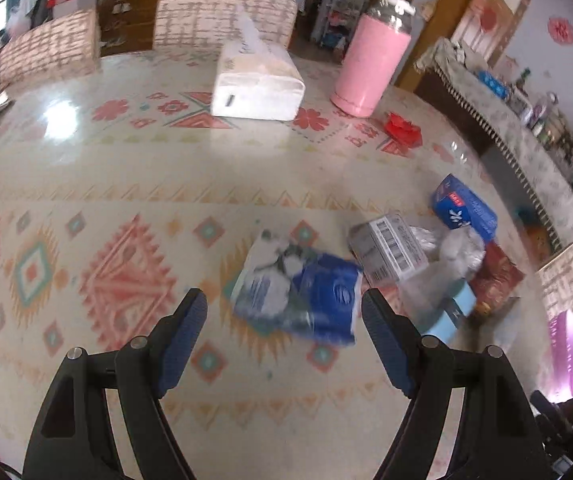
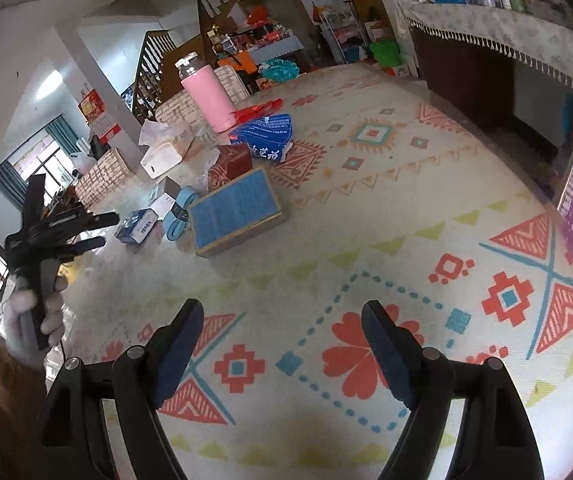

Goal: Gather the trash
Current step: 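Return to the table and grasp the blue-and-white tissue pack with the left gripper, then grasp the blue flat box with the right gripper while the left holds the tissue pack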

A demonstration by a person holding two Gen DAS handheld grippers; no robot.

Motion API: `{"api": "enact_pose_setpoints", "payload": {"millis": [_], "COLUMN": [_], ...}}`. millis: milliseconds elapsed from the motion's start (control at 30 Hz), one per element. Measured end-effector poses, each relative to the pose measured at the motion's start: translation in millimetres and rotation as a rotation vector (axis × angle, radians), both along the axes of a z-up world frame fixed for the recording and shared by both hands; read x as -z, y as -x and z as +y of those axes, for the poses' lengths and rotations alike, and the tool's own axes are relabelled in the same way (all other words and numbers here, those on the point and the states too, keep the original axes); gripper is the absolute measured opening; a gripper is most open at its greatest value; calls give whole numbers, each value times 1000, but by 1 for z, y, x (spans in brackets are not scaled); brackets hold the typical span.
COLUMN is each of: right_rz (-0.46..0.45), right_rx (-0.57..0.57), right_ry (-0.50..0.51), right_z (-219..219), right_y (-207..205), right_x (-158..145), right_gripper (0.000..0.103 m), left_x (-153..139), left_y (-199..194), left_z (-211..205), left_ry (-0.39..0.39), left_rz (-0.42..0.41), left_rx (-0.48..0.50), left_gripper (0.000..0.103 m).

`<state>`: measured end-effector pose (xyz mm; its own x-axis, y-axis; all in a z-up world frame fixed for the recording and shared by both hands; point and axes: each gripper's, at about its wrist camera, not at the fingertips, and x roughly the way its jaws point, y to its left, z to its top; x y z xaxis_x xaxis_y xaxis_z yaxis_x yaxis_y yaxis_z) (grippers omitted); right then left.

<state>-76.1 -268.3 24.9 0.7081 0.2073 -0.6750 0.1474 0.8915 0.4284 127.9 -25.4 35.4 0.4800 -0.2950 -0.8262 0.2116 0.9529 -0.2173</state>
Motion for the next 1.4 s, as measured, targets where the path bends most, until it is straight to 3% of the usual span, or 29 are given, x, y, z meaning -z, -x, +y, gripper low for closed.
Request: {"api": "enact_pose_setpoints", "payload": {"millis": [167, 267, 300, 367, 533, 800, 967, 1067, 1267, 1400], "right_rz": [-5, -2, -1, 1, 8, 12, 42, 78, 153, 186], "right_rx": [-17, -27, -26, -26, -25, -26, -28, -45, -72, -31], "right_ry": [7, 7, 5, -2, -10, 7, 61, 84, -15, -64], "right_z": [3, 4, 4, 3, 2, 5, 13, 21, 37, 44], "right_y": [1, 0, 0, 0, 0, -1, -6, -19, -71, -108], "right_x": [-1, 0, 0, 1, 2, 3, 1, 1, 0, 0], "right_gripper": [85, 85, 85, 85, 85, 85, 87, 89, 89, 89], "left_x": [17, 17, 16, 14, 14, 5, 2, -2, -1, 3], "left_y": [-21, -19, -15, -3, 43, 75, 78, 81, 88, 89], "left_z": [-15, -27, -29, -34, -36, -25, -26, -22, -22, -24], "left_ry": [-20, -69, -86, -105, -142, -16, -32, -22, -85, -71], "left_rz": [60, 48, 51, 51, 35, 35, -27, -56, -117, -100], "left_rx": [18, 17, 15, 20, 84, 17, 1, -4, -4, 21], "left_gripper": [81, 83, 83, 72, 72, 72, 72, 72, 72, 72]}}
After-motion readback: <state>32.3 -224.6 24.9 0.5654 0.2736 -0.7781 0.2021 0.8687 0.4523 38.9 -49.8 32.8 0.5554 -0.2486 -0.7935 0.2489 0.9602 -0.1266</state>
